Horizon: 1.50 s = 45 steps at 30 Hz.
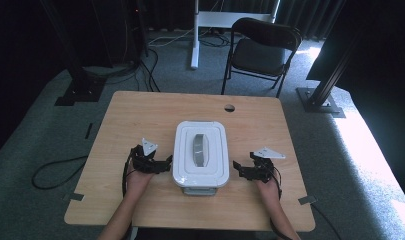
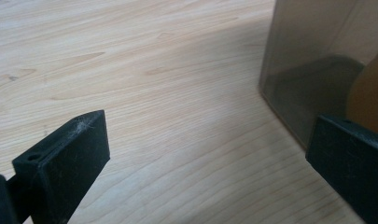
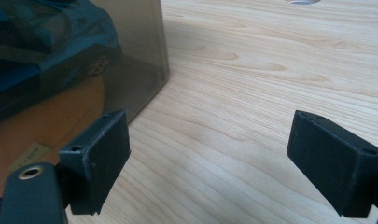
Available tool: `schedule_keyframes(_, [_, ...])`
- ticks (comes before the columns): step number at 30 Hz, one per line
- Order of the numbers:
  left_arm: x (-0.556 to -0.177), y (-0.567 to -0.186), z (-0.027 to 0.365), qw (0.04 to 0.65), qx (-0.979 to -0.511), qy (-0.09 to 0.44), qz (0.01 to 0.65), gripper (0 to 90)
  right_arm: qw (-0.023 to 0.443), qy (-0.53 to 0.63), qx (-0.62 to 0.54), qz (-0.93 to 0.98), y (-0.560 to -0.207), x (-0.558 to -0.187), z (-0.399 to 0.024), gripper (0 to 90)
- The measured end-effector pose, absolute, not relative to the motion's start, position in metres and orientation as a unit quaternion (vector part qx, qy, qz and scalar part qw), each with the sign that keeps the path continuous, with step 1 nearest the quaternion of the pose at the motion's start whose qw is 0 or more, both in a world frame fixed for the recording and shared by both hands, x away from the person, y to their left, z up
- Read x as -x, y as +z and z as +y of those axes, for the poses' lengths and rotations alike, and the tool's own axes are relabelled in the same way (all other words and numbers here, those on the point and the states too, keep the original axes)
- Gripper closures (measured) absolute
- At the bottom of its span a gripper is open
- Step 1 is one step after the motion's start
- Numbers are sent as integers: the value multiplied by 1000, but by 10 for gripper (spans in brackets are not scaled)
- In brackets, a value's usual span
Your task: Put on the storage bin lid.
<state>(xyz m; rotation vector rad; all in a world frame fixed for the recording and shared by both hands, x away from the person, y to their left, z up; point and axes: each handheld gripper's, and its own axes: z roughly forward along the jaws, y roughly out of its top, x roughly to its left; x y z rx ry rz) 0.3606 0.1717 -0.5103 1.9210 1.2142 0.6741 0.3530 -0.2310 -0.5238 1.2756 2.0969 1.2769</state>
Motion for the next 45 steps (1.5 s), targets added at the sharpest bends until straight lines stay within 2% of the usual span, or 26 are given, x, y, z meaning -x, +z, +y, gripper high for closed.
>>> schedule_keyframes(45, [-324,-526,255,361,-712,262,542,1,264,415,-519,699,-525,-316,-297,120])
